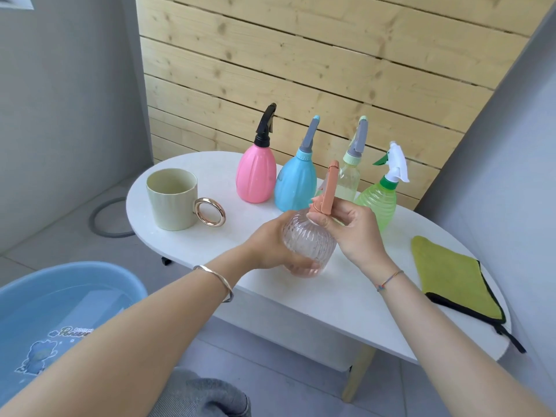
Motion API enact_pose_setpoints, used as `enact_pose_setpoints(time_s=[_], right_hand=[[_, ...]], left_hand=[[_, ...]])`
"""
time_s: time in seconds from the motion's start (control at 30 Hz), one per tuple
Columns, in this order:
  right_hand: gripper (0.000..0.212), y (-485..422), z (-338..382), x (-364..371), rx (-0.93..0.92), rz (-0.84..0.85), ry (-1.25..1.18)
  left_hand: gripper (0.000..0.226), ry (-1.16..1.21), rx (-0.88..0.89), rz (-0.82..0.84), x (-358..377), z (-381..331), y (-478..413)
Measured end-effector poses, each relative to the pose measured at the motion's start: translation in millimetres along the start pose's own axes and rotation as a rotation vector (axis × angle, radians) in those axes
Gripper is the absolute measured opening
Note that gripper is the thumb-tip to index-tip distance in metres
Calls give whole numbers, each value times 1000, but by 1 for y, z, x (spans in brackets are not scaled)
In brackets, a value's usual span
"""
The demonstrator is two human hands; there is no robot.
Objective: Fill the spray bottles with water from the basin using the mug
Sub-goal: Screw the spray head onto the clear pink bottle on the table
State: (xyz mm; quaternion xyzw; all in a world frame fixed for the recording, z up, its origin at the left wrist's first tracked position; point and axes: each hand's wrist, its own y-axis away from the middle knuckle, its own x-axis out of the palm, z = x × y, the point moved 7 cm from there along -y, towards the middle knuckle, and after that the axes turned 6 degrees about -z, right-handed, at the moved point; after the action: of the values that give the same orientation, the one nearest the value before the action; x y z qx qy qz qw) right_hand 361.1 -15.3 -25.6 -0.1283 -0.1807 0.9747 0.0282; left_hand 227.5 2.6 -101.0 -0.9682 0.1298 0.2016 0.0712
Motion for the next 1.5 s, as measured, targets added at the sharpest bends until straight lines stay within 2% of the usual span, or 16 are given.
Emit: enact_pose_setpoints(time_s=[0.23,0.4,0.53,0.6,0.7,0.8,0.97,1.13,1.3,1.5], right_hand=[[21,2,9,-2,-6,-74,80],[18,-9,30,6,8,10,196],[16,-32,81,20,-56,-9,101],[15,-53,110,33,-79,-9,45],[14,-90,141,63,-104,-22,-32],[13,-122,152,101,-116,-21,-65],[15,-161,120,172,-22,-4,-84],[18,-172,66,218,58,1,-32],[20,-171,23,235,124,-23,-9],[22,-173,1,230,142,-53,4]], left_hand=[[111,1,-22,-24,4,2,3],[114,-19,-24,26,-6,-7,4],[110,2,59,-25,-64,-36,8],[92,30,71,-122,-113,-57,11],[74,71,18,-235,-185,-73,12],[75,79,-78,-262,-226,-65,8],[82,79,-192,-323,-260,-29,-9],[91,-22,-285,-202,-257,12,-25],[94,-33,-388,-131,-246,55,-39],[99,-47,-427,-66,-236,70,-55]])
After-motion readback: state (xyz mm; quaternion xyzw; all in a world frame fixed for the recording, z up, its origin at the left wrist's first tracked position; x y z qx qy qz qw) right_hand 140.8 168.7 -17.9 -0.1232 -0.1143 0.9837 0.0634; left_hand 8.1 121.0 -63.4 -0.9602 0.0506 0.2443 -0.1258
